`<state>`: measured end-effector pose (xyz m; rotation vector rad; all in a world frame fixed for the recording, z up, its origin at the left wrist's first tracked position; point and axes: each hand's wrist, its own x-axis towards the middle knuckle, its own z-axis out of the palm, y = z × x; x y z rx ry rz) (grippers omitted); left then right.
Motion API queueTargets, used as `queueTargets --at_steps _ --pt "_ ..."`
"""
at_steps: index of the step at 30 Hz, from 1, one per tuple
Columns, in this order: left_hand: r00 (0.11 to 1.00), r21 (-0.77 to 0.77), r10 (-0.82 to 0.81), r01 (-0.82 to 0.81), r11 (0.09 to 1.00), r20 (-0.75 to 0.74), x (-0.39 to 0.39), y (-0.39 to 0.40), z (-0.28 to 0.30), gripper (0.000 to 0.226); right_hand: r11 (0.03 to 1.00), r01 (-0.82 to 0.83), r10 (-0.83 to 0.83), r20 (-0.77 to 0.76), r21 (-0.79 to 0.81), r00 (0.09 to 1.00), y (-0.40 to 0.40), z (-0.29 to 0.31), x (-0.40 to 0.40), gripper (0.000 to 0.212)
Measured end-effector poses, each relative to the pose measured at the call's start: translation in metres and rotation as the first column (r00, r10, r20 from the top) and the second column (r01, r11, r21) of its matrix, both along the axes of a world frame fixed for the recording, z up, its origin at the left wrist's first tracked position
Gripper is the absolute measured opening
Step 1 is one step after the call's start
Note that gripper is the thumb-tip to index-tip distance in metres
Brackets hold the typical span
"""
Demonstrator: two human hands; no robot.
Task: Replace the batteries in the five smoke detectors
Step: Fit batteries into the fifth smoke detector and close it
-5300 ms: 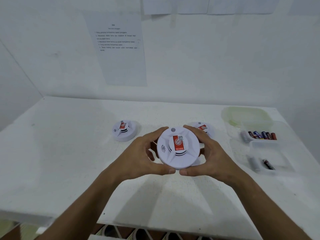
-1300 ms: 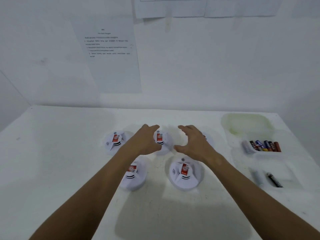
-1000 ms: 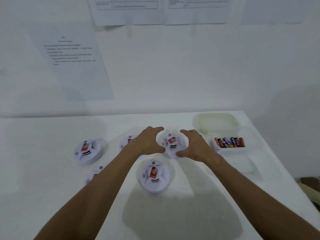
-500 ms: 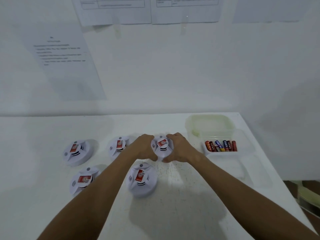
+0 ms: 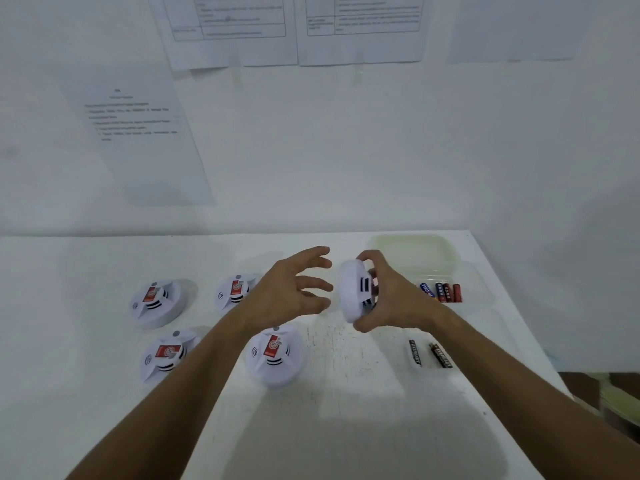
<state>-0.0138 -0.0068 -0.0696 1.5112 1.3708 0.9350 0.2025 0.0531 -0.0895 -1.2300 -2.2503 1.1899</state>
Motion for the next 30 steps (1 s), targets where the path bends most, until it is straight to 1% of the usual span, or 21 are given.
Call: queueTargets --at_steps 1,4,5,7,9,10,12,15,19,24,27,30 --pt "1.0 -0.002 -0.003 0.003 1.0 -0.006 0.003 -0.004 0.001 0.078 0.999 0.015 -0.018 -0.062 -0.052 0.998 -0.004 0.002 0.007 0.094" --pt "0.98 -0.004 -0.076 0.076 0.997 -0.182 0.01 -0.01 0.001 0.089 0.988 0.009 -0.043 -0.22 -0.153 0.975 -0.012 0.006 0.024 0.098" --pt "0.976 -0.024 -0.106 0.103 0.994 -0.193 0.014 -0.012 0.002 0.094 0.984 -0.005 -0.045 -0.274 -0.179 0.961 -0.015 0.006 0.028 0.099" --pt "0.984 -0.076 -0.146 0.139 0.987 -0.098 0.023 -0.015 0.006 0.101 0.972 -0.04 -0.051 -0.374 -0.232 0.926 -0.021 0.006 0.034 0.102" --pt "0.986 -0.1 -0.163 0.167 0.981 0.046 0.031 -0.019 0.012 0.098 0.965 -0.079 -0.038 -0.432 -0.25 0.901 -0.027 0.004 0.037 0.104" --pt "0.983 -0.103 -0.162 0.171 0.98 0.09 0.034 -0.022 0.015 0.095 0.963 -0.093 -0.031 -0.448 -0.252 0.893 -0.031 0.004 0.038 0.103" --pt "0.982 -0.086 -0.151 0.161 0.983 0.113 0.037 -0.027 0.019 0.088 0.97 -0.098 -0.017 -0.461 -0.224 0.887 -0.036 0.005 0.04 0.1" --pt "0.988 -0.047 -0.111 0.117 0.992 0.102 0.039 -0.034 0.022 0.08 0.99 -0.064 0.001 -0.447 -0.125 0.894 -0.04 0.009 0.046 0.1" --pt "0.995 0.013 -0.099 0.099 0.995 0.018 0.04 -0.038 0.022 0.08 0.997 -0.058 0.035 -0.395 -0.047 0.918 -0.042 0.01 0.05 0.106" --pt "0.989 0.034 -0.13 0.132 0.991 -0.064 0.043 -0.038 0.029 0.079 0.999 -0.031 0.024 -0.39 -0.01 0.921 -0.044 0.009 0.051 0.106" --pt "0.985 0.026 -0.146 0.149 0.989 -0.088 0.044 -0.037 0.036 0.073 1.0 -0.02 0.016 -0.401 -0.006 0.916 -0.044 0.008 0.05 0.106" --pt "0.983 0.021 -0.149 0.152 0.988 -0.108 0.043 -0.036 0.04 0.066 0.999 -0.029 0.013 -0.43 -0.03 0.903 -0.042 0.008 0.051 0.101"
